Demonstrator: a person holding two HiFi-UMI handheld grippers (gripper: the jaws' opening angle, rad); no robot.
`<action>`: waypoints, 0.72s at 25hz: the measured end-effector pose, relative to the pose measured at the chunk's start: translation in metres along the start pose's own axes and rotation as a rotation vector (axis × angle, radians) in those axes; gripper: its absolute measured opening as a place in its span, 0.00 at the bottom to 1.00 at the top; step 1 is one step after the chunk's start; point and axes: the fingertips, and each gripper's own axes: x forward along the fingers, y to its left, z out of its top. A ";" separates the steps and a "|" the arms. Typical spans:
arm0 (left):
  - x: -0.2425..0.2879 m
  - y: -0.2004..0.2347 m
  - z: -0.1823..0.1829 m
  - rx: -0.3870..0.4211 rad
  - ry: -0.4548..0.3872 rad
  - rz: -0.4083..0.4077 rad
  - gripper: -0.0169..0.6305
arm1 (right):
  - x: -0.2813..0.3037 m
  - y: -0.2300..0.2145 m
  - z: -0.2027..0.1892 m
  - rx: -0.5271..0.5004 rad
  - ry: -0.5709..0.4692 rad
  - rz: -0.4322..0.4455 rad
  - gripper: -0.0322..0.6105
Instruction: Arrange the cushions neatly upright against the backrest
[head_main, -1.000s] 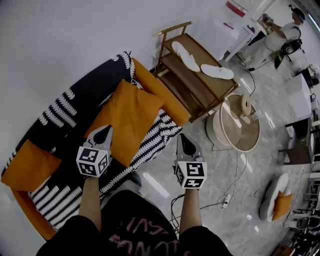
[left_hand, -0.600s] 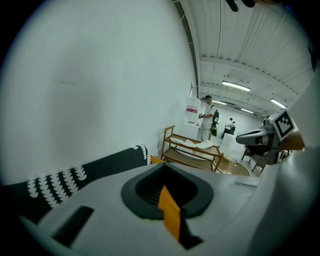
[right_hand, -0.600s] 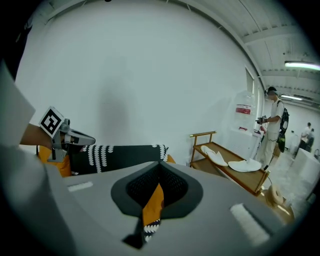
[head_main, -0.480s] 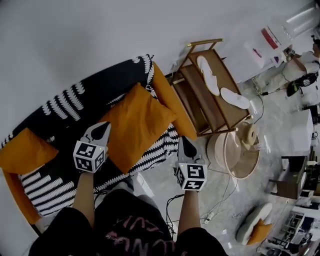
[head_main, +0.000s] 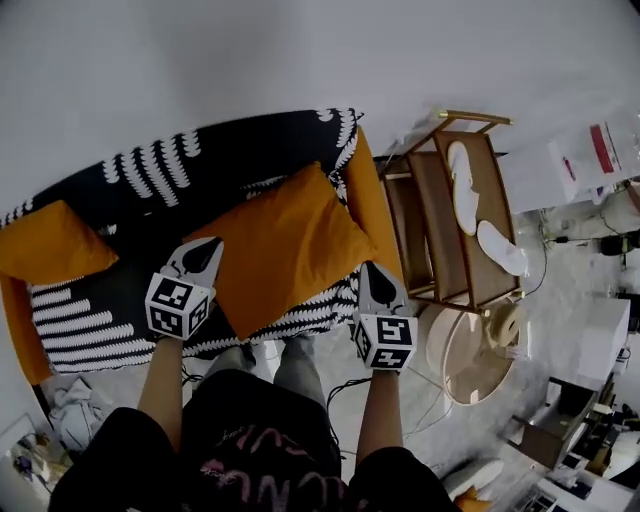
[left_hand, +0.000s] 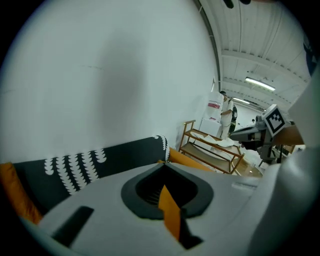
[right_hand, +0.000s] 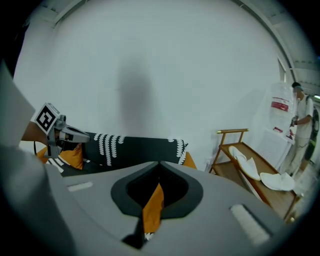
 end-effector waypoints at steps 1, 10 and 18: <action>0.001 0.001 -0.003 -0.008 0.001 0.024 0.02 | 0.009 -0.003 -0.001 -0.012 0.008 0.029 0.06; 0.020 0.008 -0.033 -0.152 0.018 0.251 0.02 | 0.104 -0.044 -0.001 -0.114 0.071 0.251 0.07; 0.028 0.011 -0.089 -0.308 0.074 0.407 0.03 | 0.168 -0.051 -0.030 -0.179 0.168 0.389 0.10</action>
